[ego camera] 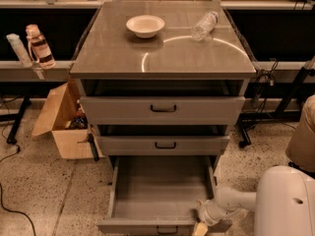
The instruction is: Open bottom drawer
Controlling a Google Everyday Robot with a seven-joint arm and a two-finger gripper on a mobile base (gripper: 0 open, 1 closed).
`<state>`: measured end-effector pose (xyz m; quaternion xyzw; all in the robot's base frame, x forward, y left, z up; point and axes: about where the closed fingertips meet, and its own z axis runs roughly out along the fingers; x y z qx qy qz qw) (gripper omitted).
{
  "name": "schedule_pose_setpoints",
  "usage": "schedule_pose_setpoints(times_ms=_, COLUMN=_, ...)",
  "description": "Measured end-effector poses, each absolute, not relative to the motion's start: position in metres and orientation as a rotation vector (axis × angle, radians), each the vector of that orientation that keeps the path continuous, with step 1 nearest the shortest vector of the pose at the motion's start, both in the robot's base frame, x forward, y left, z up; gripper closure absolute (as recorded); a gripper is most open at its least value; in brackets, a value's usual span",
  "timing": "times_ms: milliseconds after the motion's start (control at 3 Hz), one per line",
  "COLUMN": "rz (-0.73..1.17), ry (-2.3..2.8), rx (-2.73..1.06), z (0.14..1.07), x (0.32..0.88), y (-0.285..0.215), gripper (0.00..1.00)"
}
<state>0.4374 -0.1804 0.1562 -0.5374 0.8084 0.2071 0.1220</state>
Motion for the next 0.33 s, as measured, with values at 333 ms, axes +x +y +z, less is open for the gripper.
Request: schedule_pose_setpoints(times_ms=333, rz=0.604, ry=2.359, rx=-1.569, z=0.1562, x=0.4374, y=-0.1804, gripper=0.0)
